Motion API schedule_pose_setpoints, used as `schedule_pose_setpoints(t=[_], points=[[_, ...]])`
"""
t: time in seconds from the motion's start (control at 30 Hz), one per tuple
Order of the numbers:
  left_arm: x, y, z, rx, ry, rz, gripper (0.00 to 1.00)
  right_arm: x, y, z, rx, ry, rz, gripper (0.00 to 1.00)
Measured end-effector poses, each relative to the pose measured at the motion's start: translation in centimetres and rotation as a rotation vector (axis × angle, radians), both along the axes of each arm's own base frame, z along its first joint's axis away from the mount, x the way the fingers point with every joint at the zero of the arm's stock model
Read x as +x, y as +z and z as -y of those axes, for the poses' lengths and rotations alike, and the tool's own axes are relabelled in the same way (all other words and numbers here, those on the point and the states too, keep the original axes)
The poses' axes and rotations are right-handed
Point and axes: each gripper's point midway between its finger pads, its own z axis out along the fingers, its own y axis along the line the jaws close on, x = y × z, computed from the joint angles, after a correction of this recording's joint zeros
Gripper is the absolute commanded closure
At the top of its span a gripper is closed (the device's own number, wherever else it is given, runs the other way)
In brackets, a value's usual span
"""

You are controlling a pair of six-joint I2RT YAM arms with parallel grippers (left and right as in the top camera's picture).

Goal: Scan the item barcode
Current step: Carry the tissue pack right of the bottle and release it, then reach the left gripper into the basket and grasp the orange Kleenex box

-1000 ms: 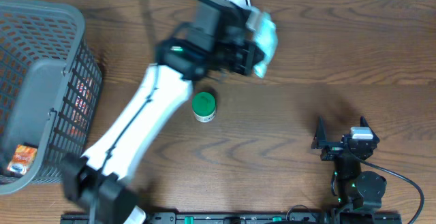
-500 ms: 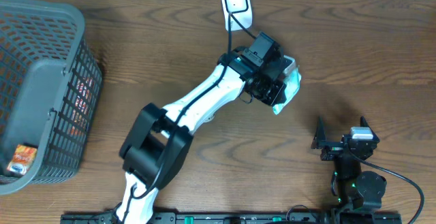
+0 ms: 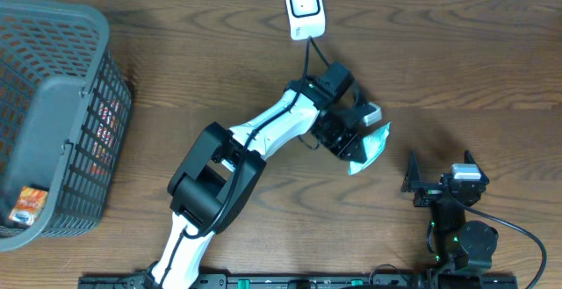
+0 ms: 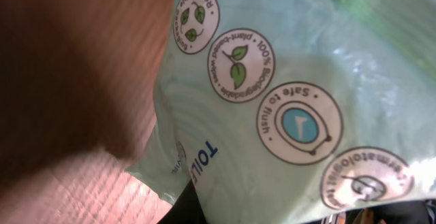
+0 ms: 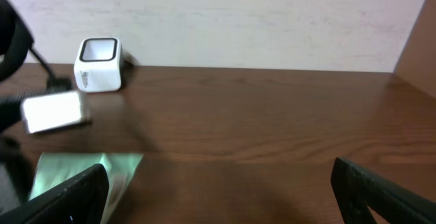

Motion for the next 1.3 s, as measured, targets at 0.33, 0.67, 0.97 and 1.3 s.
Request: schedule_pose_setpoints(t=[0.33, 0.67, 0.97, 1.3], points=[[-1.7, -2.3, -2.0, 0.038, -0.011, -0.058, 0.22, 0.0, 0.0, 0.0, 0.000, 0.000, 0.000, 0.01], [1.2, 0.7, -3.4, 0.107, 0.078, 0.067, 0.02, 0.0, 0.0, 0.0, 0.000, 0.000, 0.000, 0.01], [10.0, 23.6, -7.8, -0.087, 0.422, 0.616, 0.02, 0.0, 0.0, 0.0, 0.000, 0.000, 0.000, 0.01], [10.4, 36.7, -37.0, 0.241, 1.524, 0.845, 0.02, 0.0, 0.0, 0.0, 0.000, 0.000, 0.000, 0.01]])
